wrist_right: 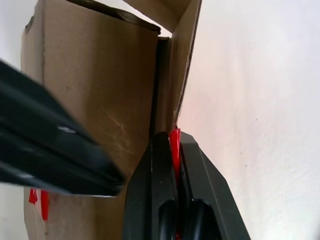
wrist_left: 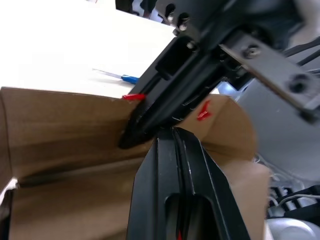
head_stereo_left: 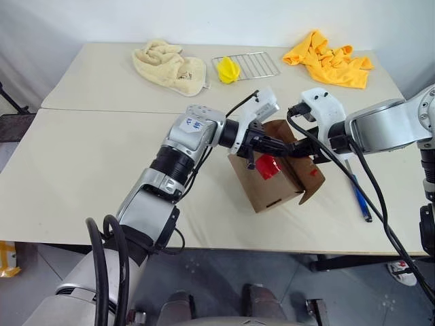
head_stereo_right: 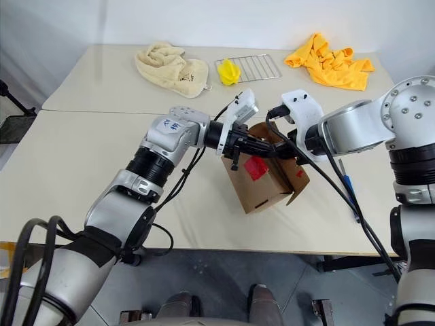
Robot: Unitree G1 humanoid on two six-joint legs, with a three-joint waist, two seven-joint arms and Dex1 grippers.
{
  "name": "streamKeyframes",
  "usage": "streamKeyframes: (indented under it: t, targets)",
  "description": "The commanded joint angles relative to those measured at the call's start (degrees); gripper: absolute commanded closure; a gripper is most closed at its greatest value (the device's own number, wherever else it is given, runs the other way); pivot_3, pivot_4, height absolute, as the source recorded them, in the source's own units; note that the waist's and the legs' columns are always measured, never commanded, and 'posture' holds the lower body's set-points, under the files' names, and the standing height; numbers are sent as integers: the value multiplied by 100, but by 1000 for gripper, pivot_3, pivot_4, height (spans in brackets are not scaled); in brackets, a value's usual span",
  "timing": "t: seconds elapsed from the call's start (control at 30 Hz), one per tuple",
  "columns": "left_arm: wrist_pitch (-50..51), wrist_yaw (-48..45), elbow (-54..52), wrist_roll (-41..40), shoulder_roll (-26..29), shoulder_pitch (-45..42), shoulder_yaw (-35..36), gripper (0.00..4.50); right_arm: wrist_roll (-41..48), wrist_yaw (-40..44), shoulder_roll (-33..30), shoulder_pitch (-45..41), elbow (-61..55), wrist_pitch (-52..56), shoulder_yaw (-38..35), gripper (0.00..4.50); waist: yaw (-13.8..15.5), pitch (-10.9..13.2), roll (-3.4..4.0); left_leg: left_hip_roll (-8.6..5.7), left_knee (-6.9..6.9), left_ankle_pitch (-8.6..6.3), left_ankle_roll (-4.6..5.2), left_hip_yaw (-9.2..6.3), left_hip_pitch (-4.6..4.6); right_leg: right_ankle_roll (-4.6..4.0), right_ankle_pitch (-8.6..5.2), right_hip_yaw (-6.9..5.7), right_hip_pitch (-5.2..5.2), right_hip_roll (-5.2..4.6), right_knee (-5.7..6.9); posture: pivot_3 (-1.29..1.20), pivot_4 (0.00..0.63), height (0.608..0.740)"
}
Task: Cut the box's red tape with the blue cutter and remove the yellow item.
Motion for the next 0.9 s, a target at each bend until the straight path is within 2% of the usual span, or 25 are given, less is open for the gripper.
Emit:
streamKeyframes:
  t: [0.03,0.33,0.9]
  targets:
    - [-300,-208,-51,342,155,-2,-310,4500,277,-156,-190,-100,-239,-170,-14,4462,2,0,0,0,1,0,0,0,0,0,0,0,0,0,1,0,150,740]
    - [-1,-556,-921,561,816,574,-581,4500,1117,-515,-1003,115,-413,-594,285,4462,29,0,0,0,6,0,1,-1,-2,0,0,0,0,-4,4,0,150,740]
    - [1400,-34,-2695,462,1557,1632,-562,4500,1138,-275,-1520,1314,-520,-1042,98,4462,51,-1,0,0,47,-3,6,-5,0,-4,3,6,6,-6,36,0,150,740]
